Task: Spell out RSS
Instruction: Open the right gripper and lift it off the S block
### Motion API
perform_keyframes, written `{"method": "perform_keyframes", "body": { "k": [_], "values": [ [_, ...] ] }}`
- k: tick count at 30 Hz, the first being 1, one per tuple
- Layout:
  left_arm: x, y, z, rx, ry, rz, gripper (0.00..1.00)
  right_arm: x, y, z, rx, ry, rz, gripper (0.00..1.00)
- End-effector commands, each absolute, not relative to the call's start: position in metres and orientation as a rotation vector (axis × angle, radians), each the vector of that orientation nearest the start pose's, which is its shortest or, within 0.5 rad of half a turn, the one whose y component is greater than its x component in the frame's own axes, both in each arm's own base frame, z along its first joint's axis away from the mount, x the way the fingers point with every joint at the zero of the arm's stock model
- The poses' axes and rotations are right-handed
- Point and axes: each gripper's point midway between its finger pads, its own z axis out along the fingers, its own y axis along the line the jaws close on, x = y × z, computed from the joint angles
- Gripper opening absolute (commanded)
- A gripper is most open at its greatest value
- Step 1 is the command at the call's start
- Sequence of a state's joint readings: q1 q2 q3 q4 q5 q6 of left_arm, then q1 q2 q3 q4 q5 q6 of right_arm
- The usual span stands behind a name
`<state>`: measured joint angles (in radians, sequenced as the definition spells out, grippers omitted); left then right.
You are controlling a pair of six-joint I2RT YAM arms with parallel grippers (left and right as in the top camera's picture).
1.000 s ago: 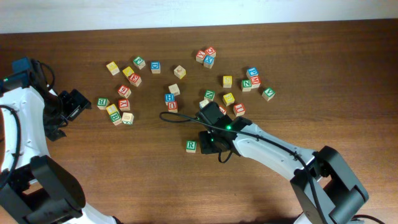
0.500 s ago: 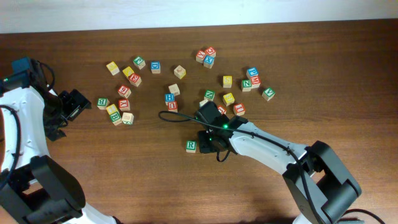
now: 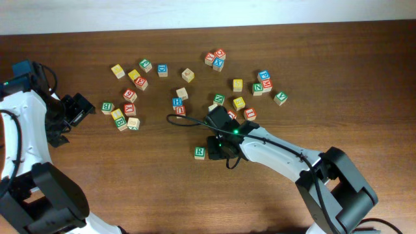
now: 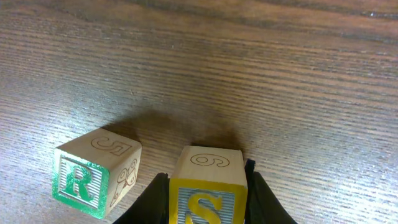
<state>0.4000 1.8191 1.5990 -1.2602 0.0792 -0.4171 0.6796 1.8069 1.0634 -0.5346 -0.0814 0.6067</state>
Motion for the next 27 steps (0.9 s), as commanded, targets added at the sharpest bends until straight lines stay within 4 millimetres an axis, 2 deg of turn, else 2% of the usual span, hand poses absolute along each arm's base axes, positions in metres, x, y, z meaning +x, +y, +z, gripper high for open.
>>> {"method": "perform_keyframes", "body": {
  "k": [1,9,10,18,23,27],
  "values": [
    [0.3384,0.1285,0.1408,-1.217,2.761,-0.128,0.99,0.2725,0.2431,0.0013,-0.094,2.994,0.339,0.22],
    [0.3384,0.1285,0.1408,-1.217,2.761,-0.128,0.99,0.2698,0.2410,0.0005,-0.083,3.008,0.328,0.23],
    [0.3384,0.1285,0.1408,-1.217,2.761,-0.128,0.99,0.2694,0.2413,0.0005,-0.084,3.010,0.331,0.28],
    [0.3384,0.1285,0.1408,-1.217,2.761,-0.128,0.99,0.2692,0.2413,0.0005,-0.084,3.011,0.332,0.30],
    [0.3384,0.1285,0.1408,-1.217,2.761,-0.128,0.99,0.2695,0.2413,0.0012,-0.084,3.011,0.330,0.41],
    [0.3384,0.1285,0.1408,-1.217,2.761,-0.128,0.99,0.2715,0.2426,0.0058,-0.084,3.012,0.328,0.43]
  ]
}}
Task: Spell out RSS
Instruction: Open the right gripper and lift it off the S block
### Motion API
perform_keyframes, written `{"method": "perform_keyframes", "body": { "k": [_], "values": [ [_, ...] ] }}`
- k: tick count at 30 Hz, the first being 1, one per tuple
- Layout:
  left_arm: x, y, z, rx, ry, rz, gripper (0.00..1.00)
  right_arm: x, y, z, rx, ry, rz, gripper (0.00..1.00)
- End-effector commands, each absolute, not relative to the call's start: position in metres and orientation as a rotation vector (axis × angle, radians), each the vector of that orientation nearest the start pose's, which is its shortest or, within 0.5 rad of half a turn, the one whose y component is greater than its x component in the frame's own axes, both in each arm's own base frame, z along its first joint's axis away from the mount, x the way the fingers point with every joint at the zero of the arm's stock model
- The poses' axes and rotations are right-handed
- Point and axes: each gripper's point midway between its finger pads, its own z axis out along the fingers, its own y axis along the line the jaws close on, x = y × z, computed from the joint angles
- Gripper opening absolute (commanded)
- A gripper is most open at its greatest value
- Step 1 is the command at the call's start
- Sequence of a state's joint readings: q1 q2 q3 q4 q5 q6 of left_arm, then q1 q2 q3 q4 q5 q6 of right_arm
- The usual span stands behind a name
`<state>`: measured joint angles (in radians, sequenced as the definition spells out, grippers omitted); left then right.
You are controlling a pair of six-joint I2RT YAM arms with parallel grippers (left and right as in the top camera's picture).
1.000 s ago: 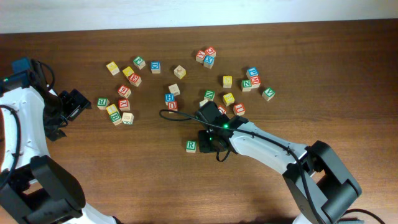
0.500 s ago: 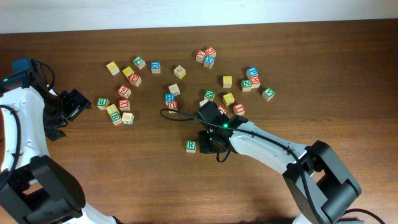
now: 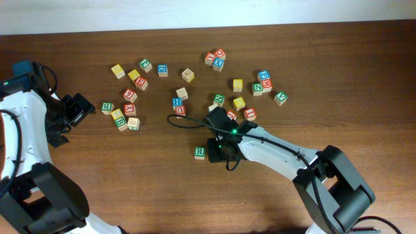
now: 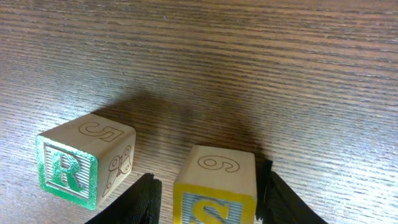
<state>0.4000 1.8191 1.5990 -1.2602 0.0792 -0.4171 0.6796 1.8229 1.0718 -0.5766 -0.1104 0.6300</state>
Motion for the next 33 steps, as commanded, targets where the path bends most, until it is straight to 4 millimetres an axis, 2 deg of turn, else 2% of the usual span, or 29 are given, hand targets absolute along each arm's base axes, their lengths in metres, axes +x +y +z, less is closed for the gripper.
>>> {"method": "perform_keyframes", "body": {
  "k": [1,14,17,21,22,23,24,25,26,29,33],
  "values": [
    [0.338,0.129,0.141,-1.217,2.761,-0.128,0.99,0.272,0.243,0.007,-0.084,3.011,0.323,0.43],
    [0.338,0.129,0.141,-1.217,2.761,-0.128,0.99,0.283,0.245,0.032,-0.122,3.005,0.276,0.45],
    [0.338,0.129,0.141,-1.217,2.761,-0.128,0.99,0.286,0.236,0.043,-0.100,3.024,0.223,0.46],
    [0.338,0.129,0.141,-1.217,2.761,-0.128,0.99,0.289,0.217,0.068,-0.035,3.081,0.151,0.46],
    [0.338,0.129,0.141,-1.217,2.761,-0.128,0.99,0.287,0.213,0.073,-0.022,3.098,0.133,0.43],
    [0.338,0.129,0.141,-1.217,2.761,-0.128,0.99,0.287,0.209,0.078,-0.013,3.113,0.119,0.34],
    [0.338,0.129,0.141,-1.217,2.761,-0.128,0.99,0.284,0.204,0.084,-0.015,3.132,0.100,0.24],
    [0.338,0.129,0.141,-1.217,2.761,-0.128,0.99,0.281,0.199,0.088,-0.023,3.153,0.077,0.08],
    [0.338,0.129,0.141,-1.217,2.761,-0.128,0.99,0.277,0.195,0.091,-0.017,3.171,0.053,0.04],
    [0.338,0.129,0.141,-1.217,2.761,-0.128,0.99,0.267,0.188,0.092,-0.011,3.216,0.015,0.04],
    [0.338,0.129,0.141,-1.217,2.761,-0.128,0.99,0.259,0.192,0.093,-0.008,3.255,0.060,0.04]
  ]
}}
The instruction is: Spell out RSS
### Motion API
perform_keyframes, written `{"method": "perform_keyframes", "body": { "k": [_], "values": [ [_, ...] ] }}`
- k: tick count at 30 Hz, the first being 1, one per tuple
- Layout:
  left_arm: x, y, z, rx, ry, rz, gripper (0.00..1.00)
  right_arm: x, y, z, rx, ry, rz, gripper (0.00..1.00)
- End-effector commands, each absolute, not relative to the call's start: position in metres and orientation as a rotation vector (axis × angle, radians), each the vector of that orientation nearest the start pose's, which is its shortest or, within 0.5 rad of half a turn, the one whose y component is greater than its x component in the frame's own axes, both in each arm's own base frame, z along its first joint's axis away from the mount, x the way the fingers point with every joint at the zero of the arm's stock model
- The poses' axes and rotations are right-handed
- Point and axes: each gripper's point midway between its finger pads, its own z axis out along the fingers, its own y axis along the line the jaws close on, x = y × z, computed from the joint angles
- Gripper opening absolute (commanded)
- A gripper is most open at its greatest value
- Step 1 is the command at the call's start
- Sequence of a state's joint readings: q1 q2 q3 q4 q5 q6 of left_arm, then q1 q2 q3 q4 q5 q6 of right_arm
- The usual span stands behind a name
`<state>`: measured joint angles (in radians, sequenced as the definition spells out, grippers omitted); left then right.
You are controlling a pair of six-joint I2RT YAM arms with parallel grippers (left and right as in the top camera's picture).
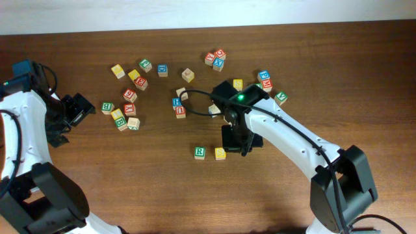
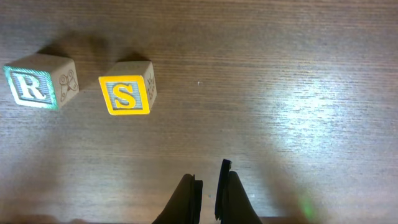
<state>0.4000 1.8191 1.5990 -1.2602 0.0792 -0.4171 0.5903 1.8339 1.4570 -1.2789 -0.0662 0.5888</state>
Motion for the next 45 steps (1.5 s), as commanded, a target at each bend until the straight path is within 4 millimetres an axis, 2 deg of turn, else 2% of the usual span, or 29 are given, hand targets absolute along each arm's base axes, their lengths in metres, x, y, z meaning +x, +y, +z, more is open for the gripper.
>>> {"method": "perform_keyframes", "body": {
  "k": [1,9,14,16,22,39,45],
  "values": [
    [0.338,0.129,0.141,-1.217,2.761,-0.128,0.99,0.257,0.195,0.093,-0.006,3.264,0.083,0.04],
    [0.338,0.129,0.141,-1.217,2.761,-0.128,0.99,0.252,0.202,0.094,-0.002,3.291,0.159,0.04],
    [0.338,0.129,0.141,-1.217,2.761,-0.128,0.99,0.230,0.227,0.104,0.017,3.395,0.430,0.04],
    [0.338,0.129,0.141,-1.217,2.761,-0.128,0.99,0.222,0.230,0.107,0.029,3.431,0.471,0.04],
    [0.338,0.129,0.141,-1.217,2.761,-0.128,0.99,0.198,0.220,0.114,0.079,3.548,0.425,0.04],
    [0.338,0.129,0.141,-1.217,2.761,-0.128,0.99,0.196,0.220,0.115,0.083,3.558,0.431,0.08],
    [0.338,0.129,0.141,-1.217,2.761,-0.128,0.99,0.186,0.214,0.119,0.062,3.607,0.399,0.08]
  ]
}}
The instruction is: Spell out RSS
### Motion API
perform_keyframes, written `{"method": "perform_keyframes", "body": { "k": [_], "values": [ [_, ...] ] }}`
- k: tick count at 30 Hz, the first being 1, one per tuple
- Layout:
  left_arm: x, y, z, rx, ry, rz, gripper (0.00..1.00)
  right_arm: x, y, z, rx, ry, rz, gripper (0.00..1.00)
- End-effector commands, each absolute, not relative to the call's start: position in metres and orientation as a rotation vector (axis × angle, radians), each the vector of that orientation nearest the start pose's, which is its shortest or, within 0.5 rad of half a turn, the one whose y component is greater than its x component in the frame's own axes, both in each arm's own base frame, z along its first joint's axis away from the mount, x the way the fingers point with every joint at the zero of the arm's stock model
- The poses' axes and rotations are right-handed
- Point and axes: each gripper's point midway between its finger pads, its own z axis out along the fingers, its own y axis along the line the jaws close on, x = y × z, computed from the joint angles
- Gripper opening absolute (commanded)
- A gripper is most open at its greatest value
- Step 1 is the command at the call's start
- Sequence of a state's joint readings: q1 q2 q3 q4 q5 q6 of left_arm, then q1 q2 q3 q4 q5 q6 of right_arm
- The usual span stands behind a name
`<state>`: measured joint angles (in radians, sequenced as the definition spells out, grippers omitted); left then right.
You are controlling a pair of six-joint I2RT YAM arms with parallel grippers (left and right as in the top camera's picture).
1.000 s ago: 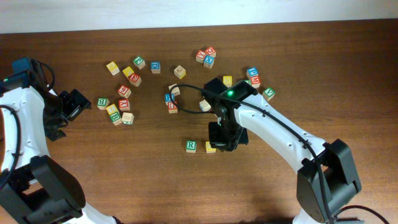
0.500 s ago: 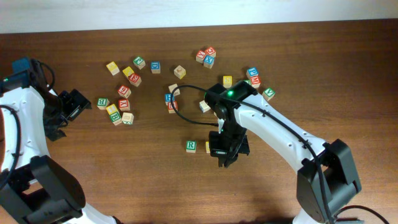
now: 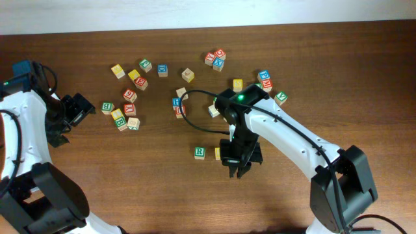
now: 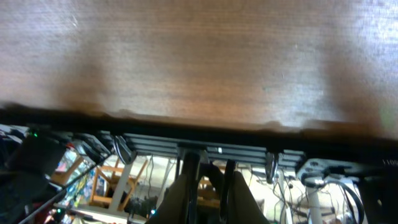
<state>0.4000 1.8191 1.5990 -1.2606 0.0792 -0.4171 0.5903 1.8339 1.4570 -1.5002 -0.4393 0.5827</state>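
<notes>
In the overhead view a green R block [image 3: 199, 152] lies on the brown table [image 3: 130, 188]. Right beside it, only a yellow sliver of the S block [image 3: 217, 153] shows under my right gripper [image 3: 235, 170]. The gripper hangs over that spot and is tilted toward the table's near edge. In the right wrist view its fingers [image 4: 188, 186] stand close together with nothing between them, so the right gripper [image 4: 208, 174] is shut, facing bare wood and the room beyond the edge. My left gripper [image 3: 79, 108] rests at the far left; its jaw state does not show.
Several loose letter blocks are scattered across the far half of the table: a group at the left [image 3: 127, 107], a few at the top [image 3: 215, 59] and a cluster at the right [image 3: 263, 83]. A black cable [image 3: 188, 120] loops from the right arm.
My right gripper has moved from just right of the S block to over and in front of it. It has tipped up, so its camera now looks past the table's near edge. The blocks stayed put.
My right gripper first held the yellow S block down beside the R block. Its fingers then stood open around the block on the table. Then it was raised and shut to the right of the pair, and now it hangs over the S, tilted toward the near edge.
</notes>
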Motion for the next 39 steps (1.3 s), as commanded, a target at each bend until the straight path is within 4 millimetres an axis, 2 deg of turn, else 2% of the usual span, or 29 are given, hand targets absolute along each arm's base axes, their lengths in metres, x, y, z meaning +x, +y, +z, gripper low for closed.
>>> {"method": "perform_keyframes", "body": {
  "k": [1,7,12,15,19,20,21,23,24,33,39],
  "values": [
    [0.338,0.129,0.141,-1.217,2.761,-0.128,0.99,0.186,0.213,0.118,0.029,3.603,0.404,0.08],
    [0.338,0.129,0.141,-1.217,2.761,-0.128,0.99,0.190,0.205,0.114,-0.004,3.581,0.307,0.13],
    [0.338,0.129,0.141,-1.217,2.761,-0.128,0.99,0.190,0.204,0.114,-0.005,3.579,0.299,0.16],
    [0.338,0.129,0.141,-1.217,2.761,-0.128,0.99,0.191,0.204,0.114,-0.006,3.576,0.301,0.22],
    [0.338,0.129,0.141,-1.217,2.761,-0.128,0.99,0.191,0.204,0.114,-0.007,3.574,0.303,0.41],
    [0.338,0.129,0.141,-1.217,2.761,-0.128,0.99,0.191,0.204,0.114,-0.007,3.574,0.303,0.44],
    [0.338,0.129,0.141,-1.217,2.761,-0.128,0.99,0.192,0.205,0.114,-0.008,3.572,0.305,0.51],
    [0.338,0.129,0.141,-1.217,2.761,-0.128,0.99,0.193,0.205,0.113,-0.009,3.568,0.309,0.91],
    [0.338,0.129,0.141,-1.217,2.761,-0.128,0.99,0.193,0.205,0.113,-0.009,3.568,0.310,0.98],
    [0.338,0.129,0.141,-1.217,2.761,-0.128,0.99,0.197,0.209,0.112,-0.011,3.546,0.333,0.98],
    [0.338,0.129,0.141,-1.217,2.761,-0.128,0.99,0.218,0.221,0.110,-0.043,3.450,0.419,0.98]
  ]
}}
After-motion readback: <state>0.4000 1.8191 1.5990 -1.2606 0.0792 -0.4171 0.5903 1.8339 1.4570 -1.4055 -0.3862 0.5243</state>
